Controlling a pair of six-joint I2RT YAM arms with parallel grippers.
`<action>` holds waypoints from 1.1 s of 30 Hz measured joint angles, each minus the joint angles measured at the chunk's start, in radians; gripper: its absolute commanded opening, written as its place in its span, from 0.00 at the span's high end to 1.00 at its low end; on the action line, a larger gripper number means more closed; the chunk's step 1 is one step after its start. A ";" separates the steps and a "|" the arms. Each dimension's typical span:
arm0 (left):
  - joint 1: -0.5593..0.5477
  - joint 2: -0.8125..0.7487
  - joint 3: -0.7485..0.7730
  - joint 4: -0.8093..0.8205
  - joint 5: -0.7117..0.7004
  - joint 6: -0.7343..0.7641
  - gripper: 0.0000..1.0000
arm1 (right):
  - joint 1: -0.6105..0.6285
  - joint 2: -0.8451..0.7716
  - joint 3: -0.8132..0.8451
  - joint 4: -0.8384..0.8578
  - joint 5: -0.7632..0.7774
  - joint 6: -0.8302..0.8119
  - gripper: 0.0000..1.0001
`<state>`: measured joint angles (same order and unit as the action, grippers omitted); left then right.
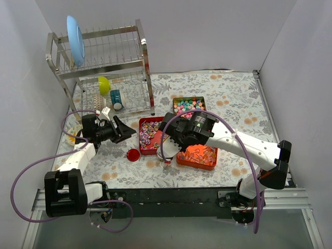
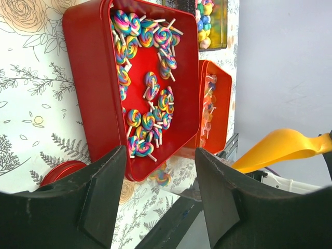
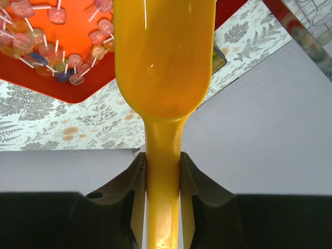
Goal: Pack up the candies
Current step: Place the fake candies in the packing bottle, then scoop the fake candies from the storage box.
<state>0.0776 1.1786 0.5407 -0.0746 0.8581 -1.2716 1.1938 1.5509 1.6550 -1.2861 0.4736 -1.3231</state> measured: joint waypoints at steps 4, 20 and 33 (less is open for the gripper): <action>0.000 -0.005 -0.007 0.000 0.002 -0.004 0.72 | -0.002 -0.005 0.001 0.001 0.014 0.006 0.99; -0.034 -0.061 -0.014 0.154 0.174 -0.133 1.00 | -0.224 0.199 0.159 0.130 -0.110 0.108 0.99; -0.048 0.111 0.042 0.236 0.196 -0.209 1.00 | -0.164 0.367 0.496 0.130 -0.334 0.192 0.99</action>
<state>0.0296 1.2896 0.5827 0.1616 1.0546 -1.4811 1.0302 1.9175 2.1506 -1.1561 0.1394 -1.1309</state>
